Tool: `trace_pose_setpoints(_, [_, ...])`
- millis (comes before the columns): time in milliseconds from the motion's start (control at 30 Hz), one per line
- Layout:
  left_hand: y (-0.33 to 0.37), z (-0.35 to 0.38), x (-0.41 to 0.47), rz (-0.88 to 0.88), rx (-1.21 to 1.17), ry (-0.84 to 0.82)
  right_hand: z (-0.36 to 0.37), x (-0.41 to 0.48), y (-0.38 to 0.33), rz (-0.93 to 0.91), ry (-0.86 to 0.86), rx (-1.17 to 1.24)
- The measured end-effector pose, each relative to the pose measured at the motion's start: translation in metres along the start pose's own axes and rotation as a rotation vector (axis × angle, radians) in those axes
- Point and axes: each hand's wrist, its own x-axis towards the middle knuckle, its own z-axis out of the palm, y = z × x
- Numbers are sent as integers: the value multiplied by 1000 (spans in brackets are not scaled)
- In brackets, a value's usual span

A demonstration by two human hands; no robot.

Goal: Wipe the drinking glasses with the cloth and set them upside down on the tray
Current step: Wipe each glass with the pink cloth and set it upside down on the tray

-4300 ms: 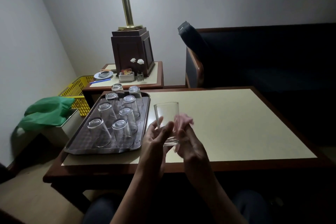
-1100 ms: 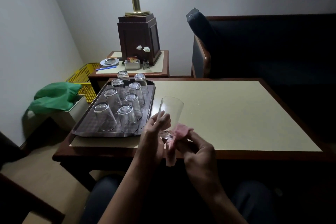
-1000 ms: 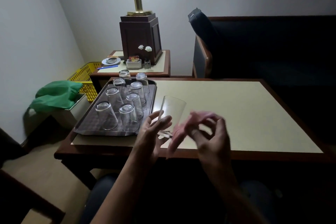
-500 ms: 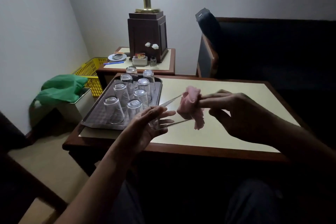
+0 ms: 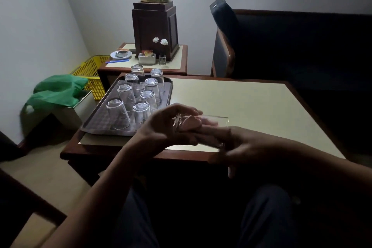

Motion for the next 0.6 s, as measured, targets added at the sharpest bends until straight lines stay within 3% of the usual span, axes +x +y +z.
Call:
trace_pose_setpoints(67, [0, 1, -1, 30, 194, 69, 1, 2, -4, 87, -74, 402])
trace_pose_setpoints(133, [-5, -3, 0, -19, 302, 108, -1, -1, -5, 47, 25, 309])
trace_pose_setpoints(200, [-3, -5, -2, -234, 120, 28, -2, 0, 7, -10, 159, -100])
trace_pose_setpoints(267, [4, -4, -1, -497, -264, -58, -4, 6, 23, -99, 224, -795])
trace_pose_setpoints(300, [6, -4, 0, -544, -349, -57, -2, 8, 27, -129, 222, -1042])
trace_pose_setpoints(333, [6, -5, 4, -539, -370, -33, -2, 9, 30, -121, 227, -1108])
trace_pose_setpoints(400, [5, -5, 6, -377, -279, 5, 0, 10, 26, -103, 214, -868])
trace_pose_setpoints(533, [-1, -4, -1, -46, -133, -7, -6, 1, -4, 79, 25, 193])
trace_pose_setpoints(600, [-3, -4, 1, -47, -95, 13, -6, 3, -3, 74, 89, 336])
